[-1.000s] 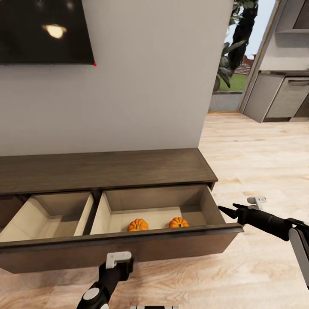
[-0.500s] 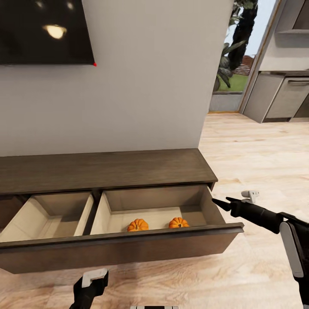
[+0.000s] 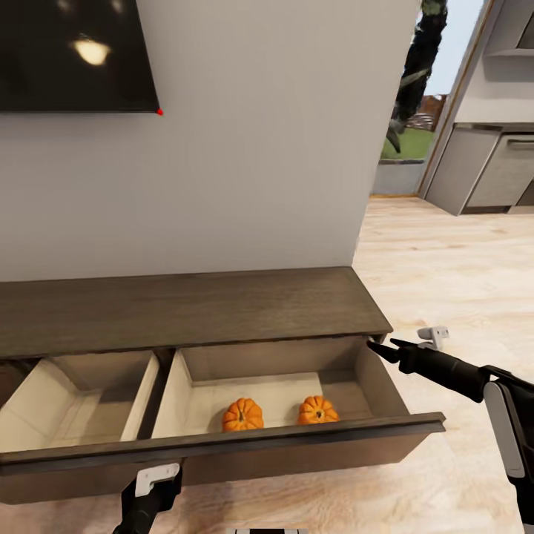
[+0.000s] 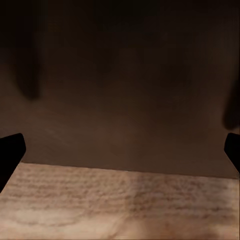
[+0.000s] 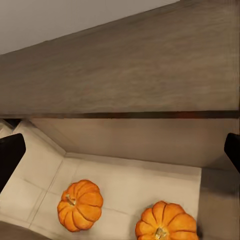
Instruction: Place each of the two pumpkins and all three candles from the living room inside a cabinet in the living room (use any cabinet), then make sure every cabinet is closed, and position the cauldron so it is next to a table in the living room.
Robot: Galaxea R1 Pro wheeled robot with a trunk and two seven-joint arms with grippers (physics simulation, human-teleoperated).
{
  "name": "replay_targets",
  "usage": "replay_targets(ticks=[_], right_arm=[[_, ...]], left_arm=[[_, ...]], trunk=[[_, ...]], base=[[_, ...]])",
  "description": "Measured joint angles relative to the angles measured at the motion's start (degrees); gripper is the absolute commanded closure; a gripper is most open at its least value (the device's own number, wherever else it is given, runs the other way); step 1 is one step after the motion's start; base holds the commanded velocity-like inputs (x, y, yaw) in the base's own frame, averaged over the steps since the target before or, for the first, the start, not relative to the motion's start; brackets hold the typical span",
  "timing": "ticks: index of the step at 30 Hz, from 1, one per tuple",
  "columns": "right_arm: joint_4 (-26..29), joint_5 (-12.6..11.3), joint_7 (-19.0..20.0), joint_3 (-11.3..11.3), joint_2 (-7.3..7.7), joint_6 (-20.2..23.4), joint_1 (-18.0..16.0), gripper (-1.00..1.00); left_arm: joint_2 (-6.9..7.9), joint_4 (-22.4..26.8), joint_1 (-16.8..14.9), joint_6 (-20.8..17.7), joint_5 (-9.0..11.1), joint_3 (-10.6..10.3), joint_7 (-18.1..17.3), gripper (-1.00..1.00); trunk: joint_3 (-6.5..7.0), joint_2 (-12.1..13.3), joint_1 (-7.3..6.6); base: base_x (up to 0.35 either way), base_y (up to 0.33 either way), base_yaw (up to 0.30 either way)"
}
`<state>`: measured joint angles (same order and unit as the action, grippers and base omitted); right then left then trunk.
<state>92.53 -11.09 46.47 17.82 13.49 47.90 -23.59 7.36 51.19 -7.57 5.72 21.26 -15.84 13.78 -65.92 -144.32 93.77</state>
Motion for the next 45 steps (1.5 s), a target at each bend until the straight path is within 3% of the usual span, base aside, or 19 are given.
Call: replay_targets(ticks=[28,45], right_arm=[[0.00,-0.02,0.11,0.06,0.20,-0.11,-0.01,-1.00],[0.01,0.00,0.12,0.05,0.24,-0.11,-0.01,-1.00]], left_arm=[[-0.02,-0.18,0.00,0.04,0.05,-0.02,0.00,-1.00],[-0.16,-2.51,-0.02,2.42,-0.07,-0.09,0.10,-1.00]], trunk=[[0.00,0.00,0.00],[0.00,0.00,0.03]], base=[[0.311,0.072,0.000],[0.097,0.007,0.000]])
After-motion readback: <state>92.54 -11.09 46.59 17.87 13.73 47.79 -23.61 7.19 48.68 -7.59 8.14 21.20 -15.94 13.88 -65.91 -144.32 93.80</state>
